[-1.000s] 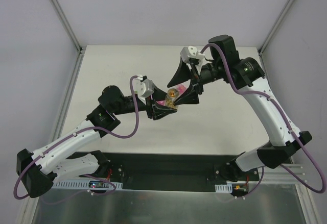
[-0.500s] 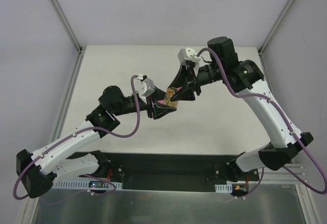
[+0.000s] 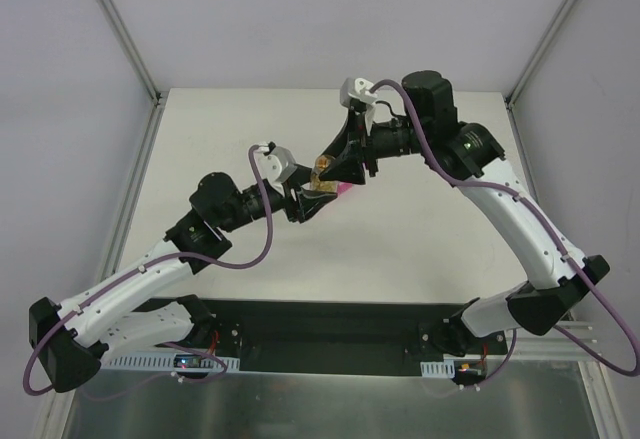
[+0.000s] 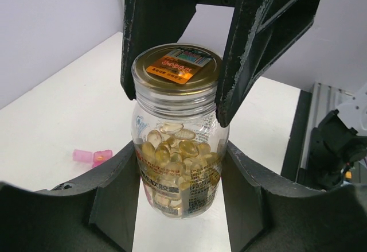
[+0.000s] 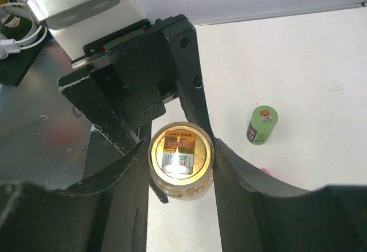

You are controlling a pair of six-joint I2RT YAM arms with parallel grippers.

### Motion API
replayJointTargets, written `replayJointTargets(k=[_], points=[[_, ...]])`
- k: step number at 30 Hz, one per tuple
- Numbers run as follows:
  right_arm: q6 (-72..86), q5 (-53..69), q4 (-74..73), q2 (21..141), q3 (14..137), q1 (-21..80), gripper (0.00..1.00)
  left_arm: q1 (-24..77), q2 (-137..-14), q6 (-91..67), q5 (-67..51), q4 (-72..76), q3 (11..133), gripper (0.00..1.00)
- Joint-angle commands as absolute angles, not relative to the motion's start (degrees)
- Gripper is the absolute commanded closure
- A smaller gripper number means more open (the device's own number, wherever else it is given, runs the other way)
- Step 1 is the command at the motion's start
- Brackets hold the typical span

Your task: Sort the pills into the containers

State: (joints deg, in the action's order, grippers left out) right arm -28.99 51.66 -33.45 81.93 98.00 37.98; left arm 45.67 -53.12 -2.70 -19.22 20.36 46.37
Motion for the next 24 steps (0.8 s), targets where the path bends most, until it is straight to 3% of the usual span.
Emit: replayJointTargets(k=[1, 6, 9, 15, 20, 24], points=[[-22.50, 43.53, -32.61, 83.32, 97.38, 37.97, 0.59, 45.53, -51.15, -0.53, -14.07, 29.88, 48.08, 0.90], [-19.78, 35.43, -32.87, 83.41, 96.68, 38.06, 0.57, 45.70, -51.77, 1.93, -6.70, 29.97, 47.90, 0.91], [-19.95, 34.63, -32.87, 83.67, 96.15, 38.32, 0.49, 45.70, -52.82, 2.11, -6.24, 29.97, 48.16, 0.90], [-20.65, 40.07, -31.03, 83.23, 94.83, 38.41, 0.31, 45.70, -53.61, 0.70, -9.75, 30.32, 48.16, 0.90], [-24.51, 43.68, -30.59, 81.04, 94.39, 37.80, 0.09, 45.62, -52.65, 0.09, -13.26, 29.27, 47.72, 0.90], [-35.12, 53.67, -34.61, 78.32, 96.67, 34.11, 0.05, 45.35, -51.24, -2.02, -19.22, 26.46, 47.37, 0.90]])
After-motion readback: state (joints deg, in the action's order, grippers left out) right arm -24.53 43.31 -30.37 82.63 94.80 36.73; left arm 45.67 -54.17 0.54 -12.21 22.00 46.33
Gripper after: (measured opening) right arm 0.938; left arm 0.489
